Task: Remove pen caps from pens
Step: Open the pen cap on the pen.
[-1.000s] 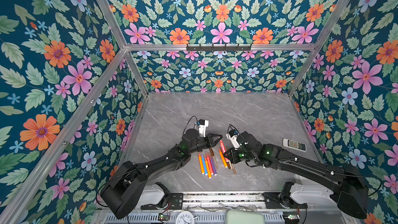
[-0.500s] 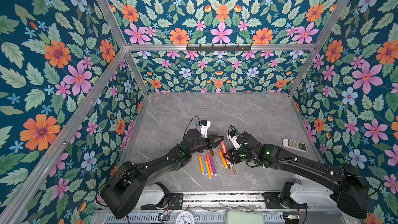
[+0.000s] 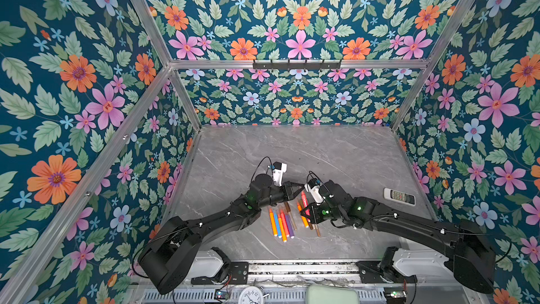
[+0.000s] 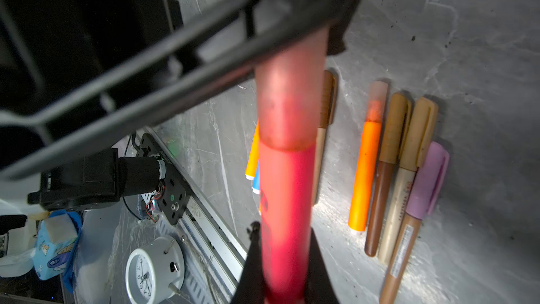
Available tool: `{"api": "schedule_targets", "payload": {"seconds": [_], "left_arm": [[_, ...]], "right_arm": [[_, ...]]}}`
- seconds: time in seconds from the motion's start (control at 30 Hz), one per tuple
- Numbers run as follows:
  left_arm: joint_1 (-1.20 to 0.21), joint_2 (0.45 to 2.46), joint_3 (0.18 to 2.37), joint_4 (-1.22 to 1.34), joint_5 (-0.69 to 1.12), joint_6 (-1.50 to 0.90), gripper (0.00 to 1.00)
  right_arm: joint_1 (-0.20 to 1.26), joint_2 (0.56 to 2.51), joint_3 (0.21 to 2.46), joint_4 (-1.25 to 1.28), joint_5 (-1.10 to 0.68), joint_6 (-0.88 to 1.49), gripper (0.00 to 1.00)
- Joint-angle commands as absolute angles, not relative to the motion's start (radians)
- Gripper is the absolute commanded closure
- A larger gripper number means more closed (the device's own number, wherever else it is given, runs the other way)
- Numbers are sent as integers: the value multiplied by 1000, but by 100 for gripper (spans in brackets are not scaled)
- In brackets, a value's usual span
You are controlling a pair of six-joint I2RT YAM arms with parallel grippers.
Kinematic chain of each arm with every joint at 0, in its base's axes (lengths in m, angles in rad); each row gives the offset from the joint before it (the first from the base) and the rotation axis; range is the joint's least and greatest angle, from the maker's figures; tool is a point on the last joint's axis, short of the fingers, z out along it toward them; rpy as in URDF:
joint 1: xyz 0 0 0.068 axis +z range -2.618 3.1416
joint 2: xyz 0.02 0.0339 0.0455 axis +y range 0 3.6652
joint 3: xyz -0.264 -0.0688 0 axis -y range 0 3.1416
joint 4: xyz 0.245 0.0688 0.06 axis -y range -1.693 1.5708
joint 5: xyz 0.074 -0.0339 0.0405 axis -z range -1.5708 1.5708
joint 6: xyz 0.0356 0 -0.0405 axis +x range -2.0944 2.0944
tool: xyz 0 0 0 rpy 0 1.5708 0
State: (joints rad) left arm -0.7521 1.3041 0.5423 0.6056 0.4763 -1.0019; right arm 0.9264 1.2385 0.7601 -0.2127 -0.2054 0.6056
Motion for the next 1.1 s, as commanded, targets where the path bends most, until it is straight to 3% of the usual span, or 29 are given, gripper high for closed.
{"api": "schedule_targets", "payload": {"seconds": [0.0, 0.03, 0.13, 0.2, 0.4, 0.57, 0.7, 1.07], "left_arm": [[-750, 1302, 540, 628, 496, -1002, 100], [-752, 1303, 540, 620, 497, -999, 100], [-750, 1317, 543, 618, 501, -999, 82], [-752, 1327, 547, 621, 510, -1001, 76], [-751, 1347, 552, 644, 528, -1011, 72], [-751, 1355, 548, 664, 551, -1017, 77], [-753, 1364, 543, 702, 578, -1031, 100], [-701, 1292, 563, 566, 502, -969, 100]], "right_arm": [[925, 1227, 768, -206, -167, 602, 100], [925, 1226, 770, -212, -167, 599, 100], [925, 1228, 778, -233, -162, 591, 100], [926, 1227, 782, -245, -157, 589, 100], [926, 1226, 794, -265, -137, 580, 100], [925, 1234, 802, -265, -138, 573, 100], [926, 1241, 808, -265, -140, 572, 100], [926, 1237, 774, -243, -177, 576, 100]]}}
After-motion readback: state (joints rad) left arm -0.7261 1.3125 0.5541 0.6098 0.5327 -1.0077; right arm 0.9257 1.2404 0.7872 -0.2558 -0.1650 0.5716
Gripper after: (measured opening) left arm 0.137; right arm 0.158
